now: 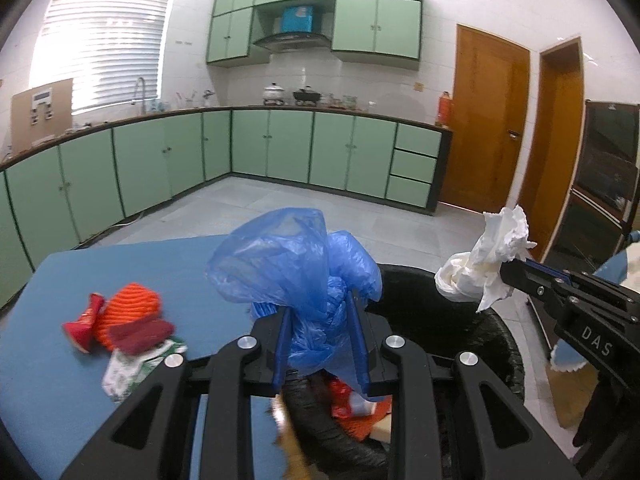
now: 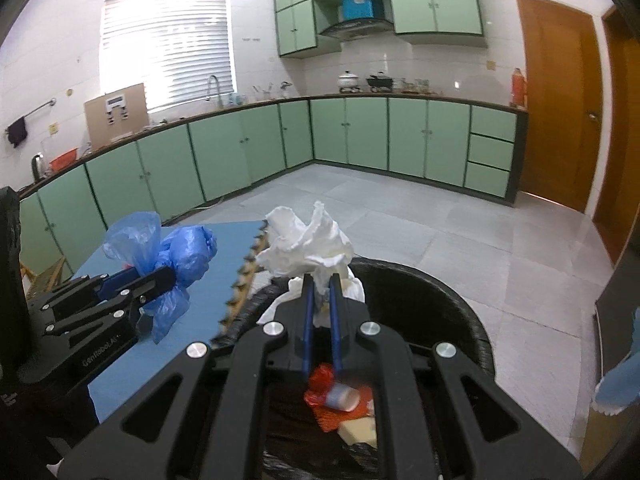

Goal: Collect trash
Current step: 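Carry the blue bags and white tissue over the black bin with both tools, then open both tools to drop the bags and tissue into the bin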

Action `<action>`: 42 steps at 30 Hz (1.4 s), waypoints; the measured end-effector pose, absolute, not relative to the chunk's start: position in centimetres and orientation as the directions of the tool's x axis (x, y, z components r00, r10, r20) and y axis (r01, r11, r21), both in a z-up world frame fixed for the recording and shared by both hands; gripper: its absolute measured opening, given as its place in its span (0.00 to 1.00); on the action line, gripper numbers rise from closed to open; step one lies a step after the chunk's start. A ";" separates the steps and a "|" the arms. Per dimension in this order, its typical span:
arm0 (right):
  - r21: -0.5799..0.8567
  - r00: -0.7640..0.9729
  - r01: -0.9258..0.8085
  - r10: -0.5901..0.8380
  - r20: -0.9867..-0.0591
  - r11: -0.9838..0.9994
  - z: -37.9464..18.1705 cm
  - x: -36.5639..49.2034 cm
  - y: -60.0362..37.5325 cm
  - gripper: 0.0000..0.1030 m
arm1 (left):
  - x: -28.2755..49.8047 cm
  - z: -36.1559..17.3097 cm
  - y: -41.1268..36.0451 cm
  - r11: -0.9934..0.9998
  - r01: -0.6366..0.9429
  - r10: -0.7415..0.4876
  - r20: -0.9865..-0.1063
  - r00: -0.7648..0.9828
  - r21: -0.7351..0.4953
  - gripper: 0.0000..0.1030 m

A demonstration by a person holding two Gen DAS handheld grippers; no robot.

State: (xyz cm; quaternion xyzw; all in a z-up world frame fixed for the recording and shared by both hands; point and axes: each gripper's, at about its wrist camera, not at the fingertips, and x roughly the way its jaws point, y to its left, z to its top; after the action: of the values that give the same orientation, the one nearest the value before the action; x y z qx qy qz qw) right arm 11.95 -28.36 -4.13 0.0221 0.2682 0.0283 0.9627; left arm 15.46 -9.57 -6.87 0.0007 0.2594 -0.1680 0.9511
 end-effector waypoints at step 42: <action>0.078 0.804 0.157 -0.082 -0.589 0.985 -10.8 11.9 -33.2 0.93 | 17.7 -9.7 -10.3 0.944 0.320 -0.310 -0.518 0.797 -0.073 0.67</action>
State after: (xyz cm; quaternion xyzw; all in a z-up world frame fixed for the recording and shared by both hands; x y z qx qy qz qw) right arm 11.91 -33.20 -10.84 0.0614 0.3065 -0.0629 0.9478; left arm 17.69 -10.27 -9.65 0.0092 0.2715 -0.1663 0.9479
